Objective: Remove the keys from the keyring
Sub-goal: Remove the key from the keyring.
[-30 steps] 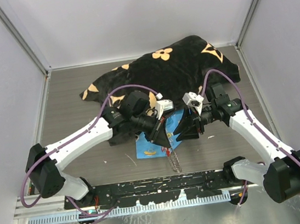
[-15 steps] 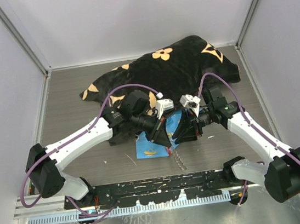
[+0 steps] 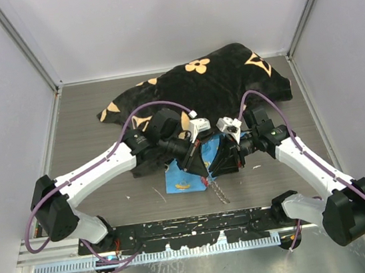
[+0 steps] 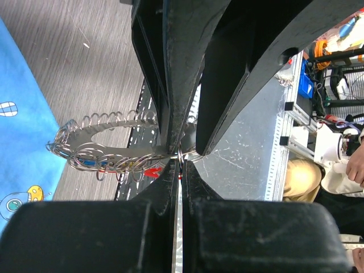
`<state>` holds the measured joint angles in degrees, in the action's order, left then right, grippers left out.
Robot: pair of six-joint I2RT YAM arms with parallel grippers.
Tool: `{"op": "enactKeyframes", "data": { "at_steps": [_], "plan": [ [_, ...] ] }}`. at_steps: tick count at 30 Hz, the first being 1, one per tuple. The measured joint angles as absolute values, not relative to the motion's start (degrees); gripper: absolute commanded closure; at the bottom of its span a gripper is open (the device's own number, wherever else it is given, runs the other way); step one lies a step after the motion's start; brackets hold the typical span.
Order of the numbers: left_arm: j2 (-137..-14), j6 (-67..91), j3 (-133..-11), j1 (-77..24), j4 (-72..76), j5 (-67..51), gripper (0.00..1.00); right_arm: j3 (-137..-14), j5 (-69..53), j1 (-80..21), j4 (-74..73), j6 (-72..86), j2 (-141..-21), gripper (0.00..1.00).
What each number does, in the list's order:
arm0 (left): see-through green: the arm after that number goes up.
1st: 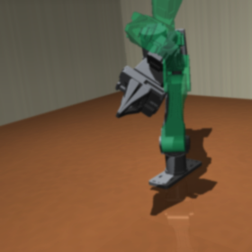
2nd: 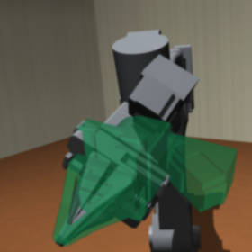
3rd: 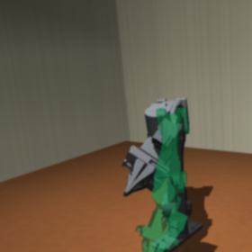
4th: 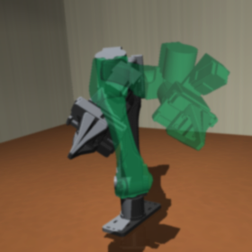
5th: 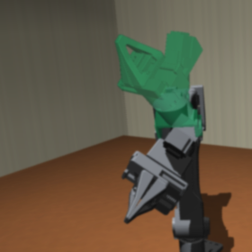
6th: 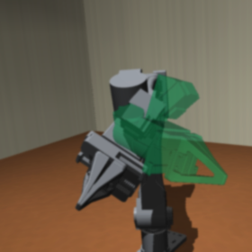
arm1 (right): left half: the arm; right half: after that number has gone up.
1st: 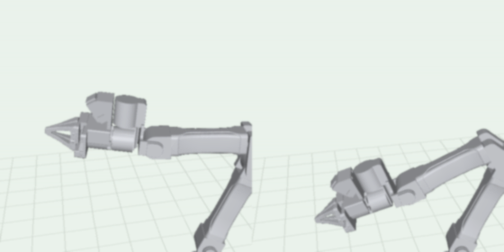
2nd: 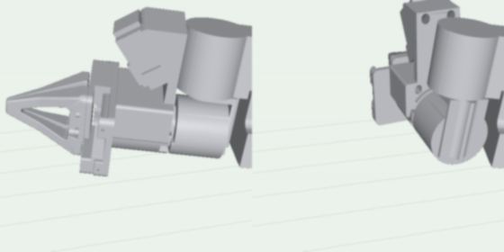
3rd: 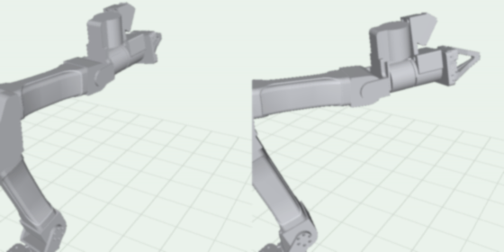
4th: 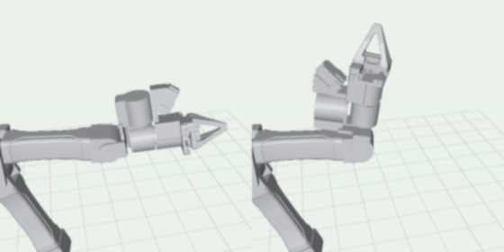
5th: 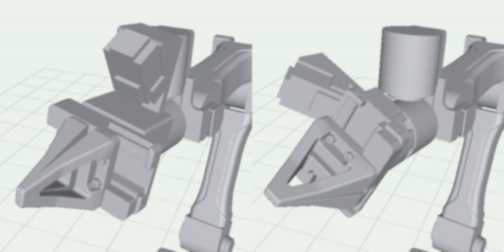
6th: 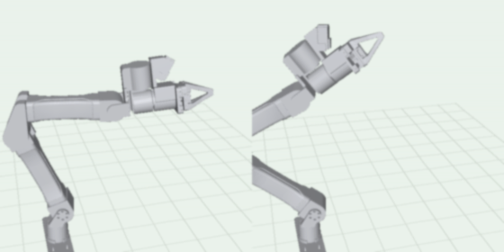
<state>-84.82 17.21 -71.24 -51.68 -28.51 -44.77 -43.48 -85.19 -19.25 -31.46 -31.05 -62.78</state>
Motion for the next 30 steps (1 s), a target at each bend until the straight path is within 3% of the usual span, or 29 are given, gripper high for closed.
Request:
{"op": "enactKeyframes", "data": {
  "at_steps": [4,17,20,30],
  "plan": [
    [-84.71,17.37,-71.24,-51.55,-27.66,-44.77,1.00,-43.16,-85.19,-19.51,-31.14,-30.72,-63.13,0.69],
    [-84.49,17.56,-71.22,-51.53,-27.22,-45.25,1.00,-43.09,-85.03,-19.79,-29.69,-29.23,-63.16,0.99],
    [-84.47,17.56,-71.22,-51.57,-27.22,-45.34,1.00,-43.09,-84.93,-19.79,-29.52,-28.64,-63.16,0.99],
    [-80.71,20.95,-65.89,-50.94,-19.86,-43.35,0.61,-42.78,-85.91,-19.14,-27.66,-26.57,-63.16,0.99]
  ]
}}
